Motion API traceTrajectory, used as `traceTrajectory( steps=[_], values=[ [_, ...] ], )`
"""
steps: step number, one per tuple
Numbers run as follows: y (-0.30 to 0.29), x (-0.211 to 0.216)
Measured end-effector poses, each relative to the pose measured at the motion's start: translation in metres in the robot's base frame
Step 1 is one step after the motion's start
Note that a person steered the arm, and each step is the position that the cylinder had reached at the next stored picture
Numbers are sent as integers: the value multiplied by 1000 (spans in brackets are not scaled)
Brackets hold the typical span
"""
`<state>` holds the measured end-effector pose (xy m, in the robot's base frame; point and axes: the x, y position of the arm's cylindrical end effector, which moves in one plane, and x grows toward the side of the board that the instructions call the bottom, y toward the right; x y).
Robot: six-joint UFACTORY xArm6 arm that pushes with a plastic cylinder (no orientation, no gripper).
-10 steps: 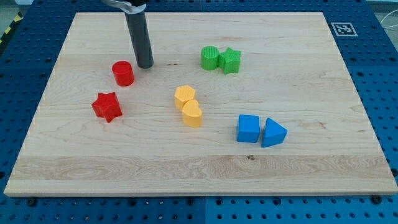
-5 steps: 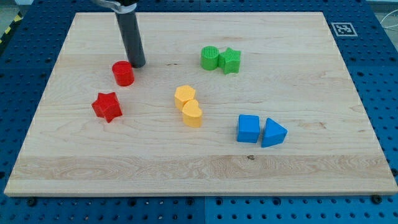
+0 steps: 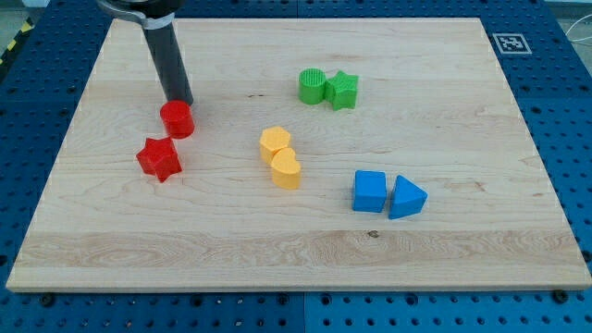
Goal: Move the red circle closer to the red star
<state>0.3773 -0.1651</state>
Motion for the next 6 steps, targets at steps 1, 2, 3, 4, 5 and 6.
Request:
traceTrajectory(
  steps=[1,2,3,4,5,6],
  values=[
    [-8,1],
    [1,5],
    [23,5],
    [24,8],
    [21,24],
    [17,30]
  ],
)
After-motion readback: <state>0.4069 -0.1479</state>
